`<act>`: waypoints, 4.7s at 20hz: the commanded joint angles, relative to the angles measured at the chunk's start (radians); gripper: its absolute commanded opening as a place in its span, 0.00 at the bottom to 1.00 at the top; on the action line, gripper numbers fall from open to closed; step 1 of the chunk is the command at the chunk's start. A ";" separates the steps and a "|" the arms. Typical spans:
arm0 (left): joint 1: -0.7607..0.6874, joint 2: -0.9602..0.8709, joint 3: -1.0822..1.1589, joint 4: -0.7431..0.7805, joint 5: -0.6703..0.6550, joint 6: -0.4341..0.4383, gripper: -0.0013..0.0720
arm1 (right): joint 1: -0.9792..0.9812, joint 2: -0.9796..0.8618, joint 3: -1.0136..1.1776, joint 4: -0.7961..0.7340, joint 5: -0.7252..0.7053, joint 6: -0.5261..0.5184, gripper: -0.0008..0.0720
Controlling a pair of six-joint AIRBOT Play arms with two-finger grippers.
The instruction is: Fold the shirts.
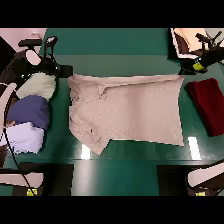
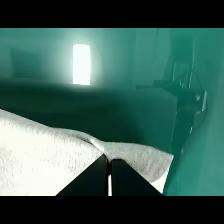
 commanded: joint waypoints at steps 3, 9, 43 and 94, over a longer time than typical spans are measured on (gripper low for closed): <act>0.027 -0.027 0.001 -0.138 -0.213 0.163 0.04 | 0.002 0.001 -0.005 -0.014 0.058 -0.050 0.02; 0.027 -0.027 -0.134 -0.135 -0.224 0.171 0.05 | 0.003 0.146 -0.380 -0.011 -0.086 -0.050 0.02; -0.035 0.590 -1.037 -0.353 -0.021 -0.032 0.75 | -0.118 0.642 -0.844 0.183 -0.113 -0.109 0.53; -0.089 0.579 -0.558 0.014 -0.204 -0.039 0.04 | -0.076 0.627 -0.857 -0.134 0.030 -0.106 0.02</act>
